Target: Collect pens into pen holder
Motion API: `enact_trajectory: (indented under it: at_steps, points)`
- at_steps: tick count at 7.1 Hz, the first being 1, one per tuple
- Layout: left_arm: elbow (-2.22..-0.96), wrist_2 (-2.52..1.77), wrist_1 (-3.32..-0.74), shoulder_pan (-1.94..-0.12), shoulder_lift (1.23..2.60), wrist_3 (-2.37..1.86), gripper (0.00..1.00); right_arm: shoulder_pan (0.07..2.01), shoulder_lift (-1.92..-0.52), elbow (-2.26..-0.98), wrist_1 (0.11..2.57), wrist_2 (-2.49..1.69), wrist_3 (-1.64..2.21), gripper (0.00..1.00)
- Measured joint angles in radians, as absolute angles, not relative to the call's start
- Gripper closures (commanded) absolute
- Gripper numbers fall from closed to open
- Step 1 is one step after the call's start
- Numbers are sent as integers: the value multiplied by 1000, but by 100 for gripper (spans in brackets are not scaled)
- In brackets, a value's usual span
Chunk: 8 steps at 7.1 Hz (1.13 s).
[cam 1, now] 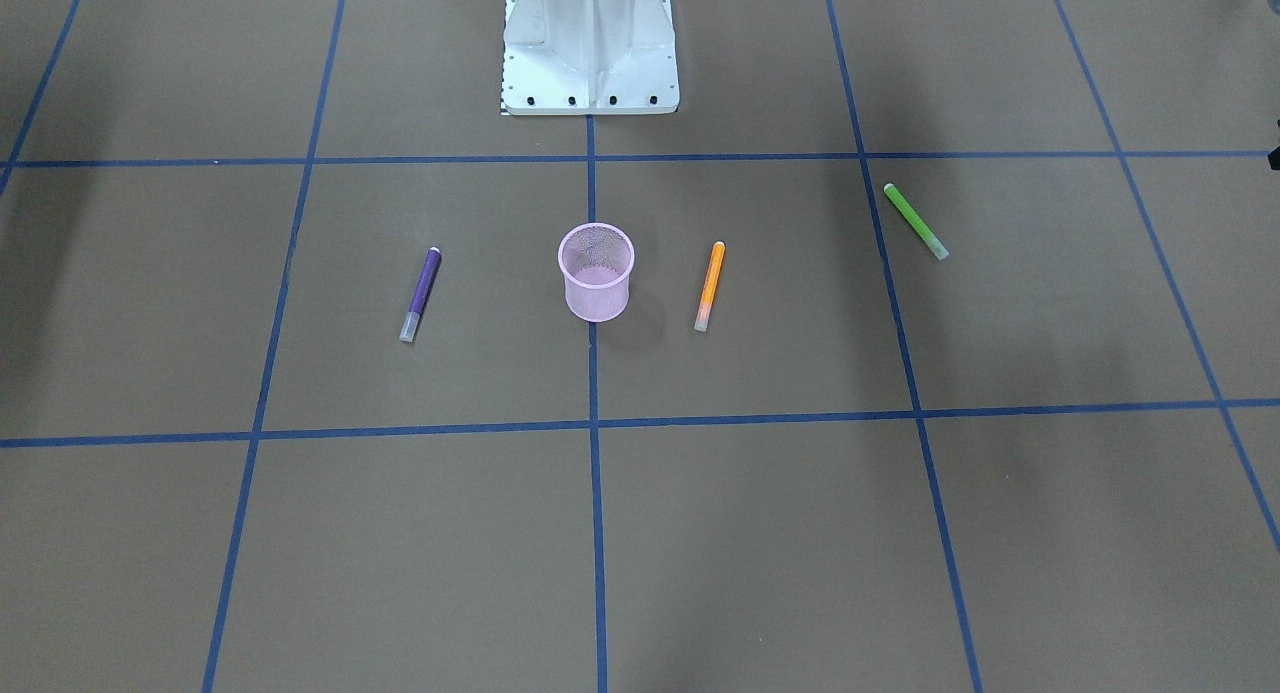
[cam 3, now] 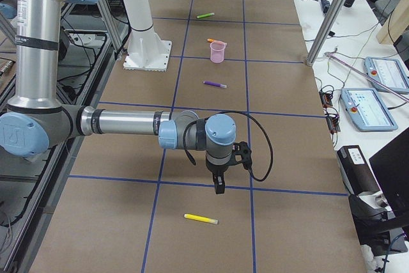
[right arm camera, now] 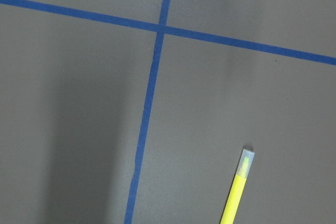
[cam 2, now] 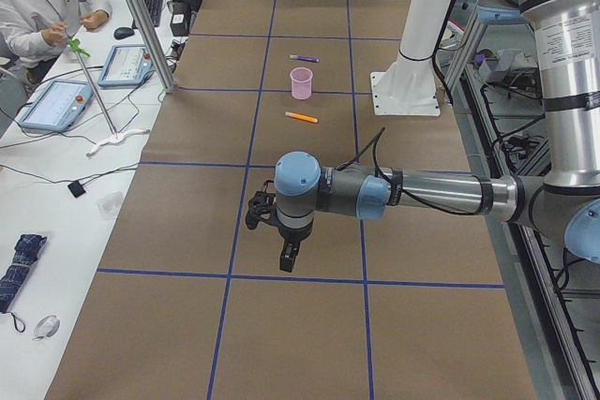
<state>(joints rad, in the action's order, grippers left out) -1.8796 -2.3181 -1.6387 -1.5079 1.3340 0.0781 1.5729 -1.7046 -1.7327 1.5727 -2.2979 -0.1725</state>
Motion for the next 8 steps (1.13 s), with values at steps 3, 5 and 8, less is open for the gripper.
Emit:
enact_trajectory:
  at_steps: [3,5,8]
  points:
    - [-1966,-2315,-1649,-1511,1370,67,0,1582,-1686,-1793,1567,-2300,-137,1]
    - [-1969,-2309,-1682,-1512,1452,65,0,1609,-1696,-1790,1560,-2304,-117,1]
    - [-1975,-2316,-1694,-1511,1490,68,0,1632,-1773,-1671,1392,-2308,-90,1]
